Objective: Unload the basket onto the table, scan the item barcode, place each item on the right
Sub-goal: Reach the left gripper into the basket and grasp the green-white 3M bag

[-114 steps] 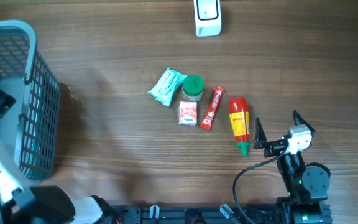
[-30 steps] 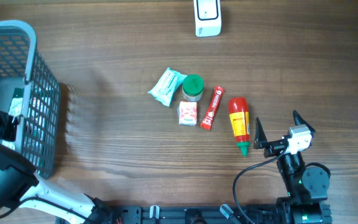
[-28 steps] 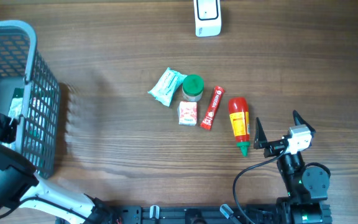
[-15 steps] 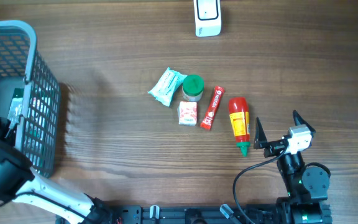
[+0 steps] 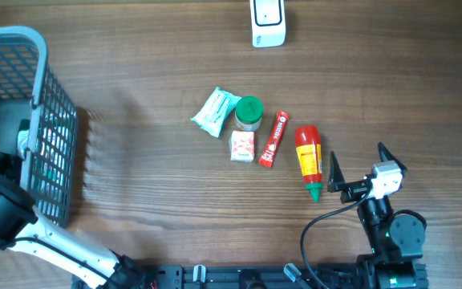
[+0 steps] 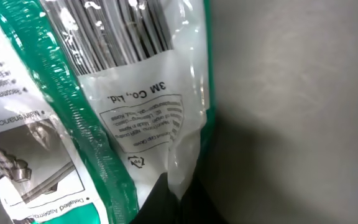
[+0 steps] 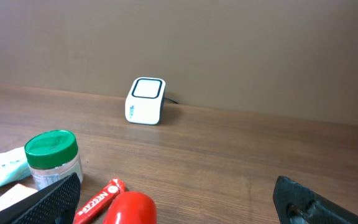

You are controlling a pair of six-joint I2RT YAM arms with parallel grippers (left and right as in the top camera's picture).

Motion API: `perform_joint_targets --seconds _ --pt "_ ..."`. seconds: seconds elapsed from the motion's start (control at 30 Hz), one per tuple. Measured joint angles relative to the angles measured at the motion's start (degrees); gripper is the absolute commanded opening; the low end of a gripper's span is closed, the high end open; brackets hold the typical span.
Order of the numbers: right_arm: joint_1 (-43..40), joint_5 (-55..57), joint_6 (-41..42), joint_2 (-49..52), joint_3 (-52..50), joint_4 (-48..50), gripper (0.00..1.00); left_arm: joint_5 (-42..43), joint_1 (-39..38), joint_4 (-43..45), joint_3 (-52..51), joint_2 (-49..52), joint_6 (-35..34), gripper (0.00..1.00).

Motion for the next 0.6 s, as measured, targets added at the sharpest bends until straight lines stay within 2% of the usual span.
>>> perform_joint_targets --seconds 0.3,0.43,0.6 --pt "0.0 0.0 0.0 0.0 0.0 0.0 1.0 1.9 0.0 -10.1 6.6 -3.4 0.2 0.04" --pt "0.0 0.0 0.0 0.0 0.0 0.0 1.0 0.1 0.0 -11.2 12.2 -15.5 0.2 0.04" --pt "0.0 0.0 0.0 0.0 0.0 0.0 1.0 -0.9 0.0 -11.6 12.6 -26.2 0.2 0.04"
